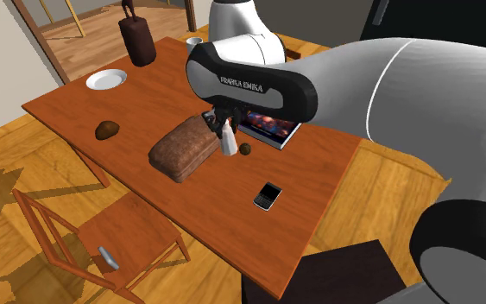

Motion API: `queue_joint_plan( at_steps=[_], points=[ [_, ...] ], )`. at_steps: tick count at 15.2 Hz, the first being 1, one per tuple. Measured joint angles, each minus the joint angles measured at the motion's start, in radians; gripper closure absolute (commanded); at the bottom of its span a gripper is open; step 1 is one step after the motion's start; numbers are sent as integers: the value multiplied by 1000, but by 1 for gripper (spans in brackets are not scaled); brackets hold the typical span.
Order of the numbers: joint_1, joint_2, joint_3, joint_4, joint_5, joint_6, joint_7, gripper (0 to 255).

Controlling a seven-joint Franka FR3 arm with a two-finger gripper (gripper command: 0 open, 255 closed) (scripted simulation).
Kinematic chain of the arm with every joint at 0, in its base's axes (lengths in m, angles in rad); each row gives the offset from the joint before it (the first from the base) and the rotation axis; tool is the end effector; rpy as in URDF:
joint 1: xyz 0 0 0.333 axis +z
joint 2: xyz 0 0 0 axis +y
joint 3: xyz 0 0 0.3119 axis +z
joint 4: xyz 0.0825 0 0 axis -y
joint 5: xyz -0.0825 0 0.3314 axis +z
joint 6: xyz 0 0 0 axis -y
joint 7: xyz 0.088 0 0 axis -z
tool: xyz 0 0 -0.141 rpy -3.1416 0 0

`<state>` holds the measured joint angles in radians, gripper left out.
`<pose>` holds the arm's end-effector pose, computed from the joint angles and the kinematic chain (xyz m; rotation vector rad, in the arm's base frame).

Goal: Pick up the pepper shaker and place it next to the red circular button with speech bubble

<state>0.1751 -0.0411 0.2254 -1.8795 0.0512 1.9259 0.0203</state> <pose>0.4682 0.2055 0.5067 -3.0315 -0.5590 -0.1178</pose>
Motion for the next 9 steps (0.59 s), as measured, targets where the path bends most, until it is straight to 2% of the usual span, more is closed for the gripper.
queue_joint_plan(
  at_steps=[9],
  points=[
    [-99, 39, -105, 38, 8, -10, -207, 255]
  ],
)
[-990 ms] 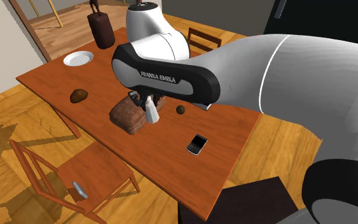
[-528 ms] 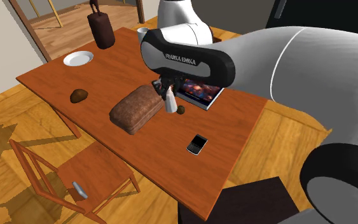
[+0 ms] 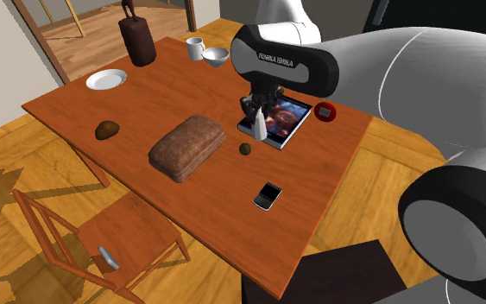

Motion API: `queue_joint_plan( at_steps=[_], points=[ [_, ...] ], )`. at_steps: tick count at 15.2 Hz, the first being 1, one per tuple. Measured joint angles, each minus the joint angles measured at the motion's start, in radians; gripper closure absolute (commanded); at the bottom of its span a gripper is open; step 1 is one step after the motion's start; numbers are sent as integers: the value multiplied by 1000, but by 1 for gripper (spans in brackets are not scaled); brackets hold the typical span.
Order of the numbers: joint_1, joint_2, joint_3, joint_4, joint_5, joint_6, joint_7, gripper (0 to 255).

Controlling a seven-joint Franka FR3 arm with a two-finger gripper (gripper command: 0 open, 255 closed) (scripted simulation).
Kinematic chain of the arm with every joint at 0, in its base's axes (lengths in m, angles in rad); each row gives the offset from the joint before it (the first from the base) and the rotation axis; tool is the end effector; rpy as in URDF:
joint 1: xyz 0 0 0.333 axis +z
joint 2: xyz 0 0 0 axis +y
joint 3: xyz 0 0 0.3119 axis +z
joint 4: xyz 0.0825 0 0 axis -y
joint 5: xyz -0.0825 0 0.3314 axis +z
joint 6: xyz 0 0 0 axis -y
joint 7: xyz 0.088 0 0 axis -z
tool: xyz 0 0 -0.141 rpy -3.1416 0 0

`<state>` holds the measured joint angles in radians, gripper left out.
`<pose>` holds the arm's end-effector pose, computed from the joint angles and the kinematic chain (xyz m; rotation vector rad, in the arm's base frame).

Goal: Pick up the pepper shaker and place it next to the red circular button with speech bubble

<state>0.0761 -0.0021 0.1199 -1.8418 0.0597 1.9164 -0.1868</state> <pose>0.5107 0.1077 0.5029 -3.0312 -0.5590 -0.1178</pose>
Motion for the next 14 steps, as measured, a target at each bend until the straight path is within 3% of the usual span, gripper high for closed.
queue_joint_plan(
  at_steps=[10, 14],
  points=[
    [-113, 125, -103, 160, 13, -49, -217, 255],
    [-161, 204, -136, 273, 22, -89, -297, 255]
  ],
)
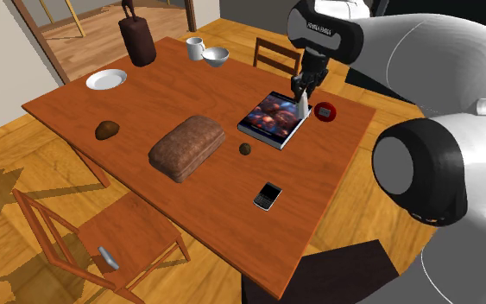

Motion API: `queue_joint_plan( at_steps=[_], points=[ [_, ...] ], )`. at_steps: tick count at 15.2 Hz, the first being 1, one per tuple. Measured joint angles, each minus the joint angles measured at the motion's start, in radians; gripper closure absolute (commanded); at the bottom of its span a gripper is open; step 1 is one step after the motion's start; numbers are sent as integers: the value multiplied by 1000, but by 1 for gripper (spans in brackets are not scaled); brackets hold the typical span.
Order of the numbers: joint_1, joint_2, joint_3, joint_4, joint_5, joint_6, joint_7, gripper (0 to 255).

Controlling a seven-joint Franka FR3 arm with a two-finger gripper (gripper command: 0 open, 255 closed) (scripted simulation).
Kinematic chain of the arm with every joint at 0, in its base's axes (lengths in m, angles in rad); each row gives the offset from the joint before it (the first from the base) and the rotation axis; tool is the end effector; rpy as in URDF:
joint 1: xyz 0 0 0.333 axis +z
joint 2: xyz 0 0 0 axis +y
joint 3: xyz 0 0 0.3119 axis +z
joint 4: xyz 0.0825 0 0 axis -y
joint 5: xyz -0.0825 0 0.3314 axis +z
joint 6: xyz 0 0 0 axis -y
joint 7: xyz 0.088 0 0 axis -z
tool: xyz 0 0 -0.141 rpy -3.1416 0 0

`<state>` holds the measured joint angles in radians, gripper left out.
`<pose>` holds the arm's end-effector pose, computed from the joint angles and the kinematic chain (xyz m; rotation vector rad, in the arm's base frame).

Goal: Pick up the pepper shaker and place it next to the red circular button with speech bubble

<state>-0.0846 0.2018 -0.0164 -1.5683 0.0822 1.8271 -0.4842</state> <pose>0.5785 -0.0485 0.5019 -3.0310 -0.5595 -0.1184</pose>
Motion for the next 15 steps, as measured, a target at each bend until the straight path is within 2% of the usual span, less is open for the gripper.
queue_joint_plan(
  at_steps=[6, 7, 15],
  points=[
    [-82, 166, -41, 239, 22, -83, -116, 255],
    [-90, 179, -43, 253, 24, -85, -126, 255],
    [-97, 198, -45, 180, 29, 6, -146, 255]
  ],
)
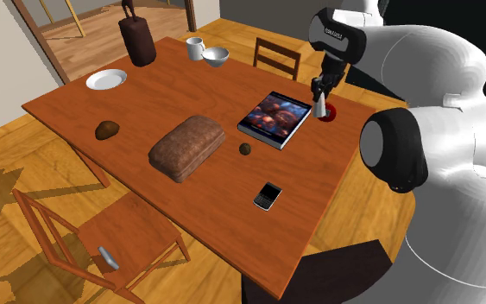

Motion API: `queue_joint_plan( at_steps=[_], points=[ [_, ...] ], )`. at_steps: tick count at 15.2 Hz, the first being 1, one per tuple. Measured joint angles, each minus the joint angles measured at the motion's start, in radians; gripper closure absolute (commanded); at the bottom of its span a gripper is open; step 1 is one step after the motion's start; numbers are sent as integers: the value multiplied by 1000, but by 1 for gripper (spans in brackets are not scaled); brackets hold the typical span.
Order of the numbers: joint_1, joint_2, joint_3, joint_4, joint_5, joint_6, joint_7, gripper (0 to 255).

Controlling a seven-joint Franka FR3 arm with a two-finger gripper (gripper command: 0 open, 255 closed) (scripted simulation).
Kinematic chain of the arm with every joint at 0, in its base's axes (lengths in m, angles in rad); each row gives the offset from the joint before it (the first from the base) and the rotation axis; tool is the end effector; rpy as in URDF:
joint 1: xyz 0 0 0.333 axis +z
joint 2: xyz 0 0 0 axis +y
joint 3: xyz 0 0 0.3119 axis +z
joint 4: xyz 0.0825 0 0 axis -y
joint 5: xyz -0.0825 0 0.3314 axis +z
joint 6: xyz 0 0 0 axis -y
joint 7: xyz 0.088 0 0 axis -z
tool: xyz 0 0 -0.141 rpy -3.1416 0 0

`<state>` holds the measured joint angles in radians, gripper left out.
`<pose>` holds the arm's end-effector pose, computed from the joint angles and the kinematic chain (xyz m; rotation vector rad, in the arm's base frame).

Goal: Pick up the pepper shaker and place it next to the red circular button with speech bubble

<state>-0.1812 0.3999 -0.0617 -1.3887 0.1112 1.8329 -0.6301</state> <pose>0.6189 -0.1341 0.4609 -3.0306 -0.5612 -0.1178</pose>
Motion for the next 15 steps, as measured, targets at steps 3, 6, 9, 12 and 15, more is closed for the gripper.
queue_joint_plan(
  at_steps=[3, 6, 9, 12, 15],
  points=[
    [1, -2, 0, -45, 1, 42, -4, 255],
    [1, 3, 1, -76, 3, 78, -7, 255],
    [2, 9, 1, -110, 4, 118, -10, 255],
    [2, 19, 2, -133, 6, 151, -13, 255],
    [3, 24, 3, -165, 8, 188, -16, 255]
  ],
)
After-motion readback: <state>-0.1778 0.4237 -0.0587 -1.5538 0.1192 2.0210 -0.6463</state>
